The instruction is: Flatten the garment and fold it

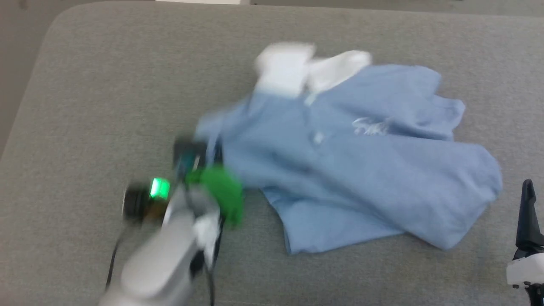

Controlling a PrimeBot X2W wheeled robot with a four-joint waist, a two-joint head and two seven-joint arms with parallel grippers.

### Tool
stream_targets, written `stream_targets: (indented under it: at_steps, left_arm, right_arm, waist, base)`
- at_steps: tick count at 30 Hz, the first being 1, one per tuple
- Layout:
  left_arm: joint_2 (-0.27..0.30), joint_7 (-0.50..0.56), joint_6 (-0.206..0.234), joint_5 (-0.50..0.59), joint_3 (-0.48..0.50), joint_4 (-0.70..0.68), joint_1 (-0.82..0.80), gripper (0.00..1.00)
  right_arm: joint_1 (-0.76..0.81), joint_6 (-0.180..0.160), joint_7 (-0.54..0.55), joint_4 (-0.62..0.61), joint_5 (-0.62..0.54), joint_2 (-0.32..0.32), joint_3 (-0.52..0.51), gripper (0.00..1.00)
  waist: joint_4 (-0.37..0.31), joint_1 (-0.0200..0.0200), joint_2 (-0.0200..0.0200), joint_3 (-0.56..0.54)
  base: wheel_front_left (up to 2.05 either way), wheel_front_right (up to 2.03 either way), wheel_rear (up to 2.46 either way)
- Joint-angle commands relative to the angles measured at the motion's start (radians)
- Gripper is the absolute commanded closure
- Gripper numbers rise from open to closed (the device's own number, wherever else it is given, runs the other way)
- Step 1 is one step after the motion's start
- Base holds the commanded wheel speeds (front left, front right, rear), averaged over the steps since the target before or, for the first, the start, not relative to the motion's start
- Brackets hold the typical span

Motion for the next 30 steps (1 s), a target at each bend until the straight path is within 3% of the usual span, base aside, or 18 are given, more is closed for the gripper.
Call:
stream_targets:
  at_steps: [1, 8, 13, 16, 19, 22, 25, 30]
  left_arm:
    - [0.006, -0.006, 0.020, -0.036, 0.016, -0.006, 0.077, 0.00]
    - [-0.038, -0.136, 0.020, -0.154, 0.125, -0.064, 0.237, 0.00]
    - [-0.028, -0.258, 0.032, -0.130, 0.182, -0.141, 0.249, 0.00]
    - [-0.002, -0.274, 0.053, -0.095, 0.195, -0.178, 0.234, 0.00]
    - [0.070, -0.198, 0.048, -0.039, 0.147, -0.161, 0.182, 0.00]
    - [0.118, -0.077, 0.006, -0.017, 0.087, -0.120, 0.119, 0.00]
    - [0.142, 0.037, -0.054, -0.021, 0.039, -0.072, 0.058, 0.00]
    - [0.126, 0.190, -0.123, -0.086, 0.009, 0.032, 0.002, 0.00]
  right_arm:
    - [0.008, -0.001, 0.007, -0.012, -0.004, 0.000, -0.002, 0.00]
    - [0.002, -0.001, 0.038, -0.049, -0.022, 0.000, -0.006, 0.00]
    - [0.007, -0.001, 0.048, -0.051, -0.020, 0.000, 0.004, 0.00]
    - [0.013, -0.001, 0.049, -0.047, -0.016, 0.000, 0.007, 0.00]
    - [0.016, -0.001, 0.051, -0.043, -0.013, 0.000, 0.014, 0.00]
    - [0.016, -0.001, 0.052, -0.042, -0.013, 0.000, 0.022, 0.00]
    - [0.015, -0.001, 0.054, -0.043, -0.014, 0.000, 0.028, 0.00]
    - [0.012, -0.001, 0.057, -0.043, -0.017, 0.000, 0.029, 0.00]
  waist:
    - [0.020, 0.0000, 0.0000, 0.005]
    - [0.046, 0.0000, 0.0000, 0.013]
    - [0.057, 0.0000, 0.0000, -0.011]
    - [0.062, 0.0000, 0.0000, -0.025]
    - [0.062, 0.0000, 0.0000, -0.031]
    - [0.058, 0.0000, 0.0000, -0.032]
    - [0.046, 0.0000, 0.0000, -0.022]
    - [0.019, 0.0000, 0.0000, -0.005]
  base:
    - [0.00, 0.00, 0.00]
    - [0.00, 0.00, 0.00]
    - [0.00, 0.00, 0.00]
    - [0.00, 0.00, 0.00]
    - [0.00, 0.00, 0.00]
    - [0.00, 0.00, 0.00]
    - [0.00, 0.00, 0.00]
    - [0.00, 0.00, 0.00]
